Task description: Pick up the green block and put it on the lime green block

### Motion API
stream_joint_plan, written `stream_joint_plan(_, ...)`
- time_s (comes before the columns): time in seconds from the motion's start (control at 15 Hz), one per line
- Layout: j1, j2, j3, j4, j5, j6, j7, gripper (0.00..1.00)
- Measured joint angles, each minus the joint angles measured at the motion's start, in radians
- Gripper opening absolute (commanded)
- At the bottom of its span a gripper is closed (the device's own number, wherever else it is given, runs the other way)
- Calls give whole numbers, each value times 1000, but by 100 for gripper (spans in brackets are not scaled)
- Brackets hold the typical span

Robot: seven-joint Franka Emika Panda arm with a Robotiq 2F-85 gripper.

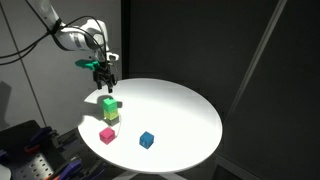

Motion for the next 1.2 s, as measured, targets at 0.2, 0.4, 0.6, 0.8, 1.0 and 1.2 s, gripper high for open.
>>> stream_joint_plan(0.2, 0, -16, 19, -4, 35, 9, -19, 100)
stream_joint_plan(0.4, 0, -29, 35, -7, 94, 9, -53, 100)
stream_joint_plan(0.6, 0, -48, 48, -13, 167, 9, -98, 100)
stream_joint_plan(0.8, 0, -72, 56, -24, 230, 8, -140, 100)
stream_joint_plan(1.0, 0, -98, 60, -31, 249, -18, -148, 100)
stream_joint_plan(1.2, 0, -125, 60, -31, 250, -76, -147, 100)
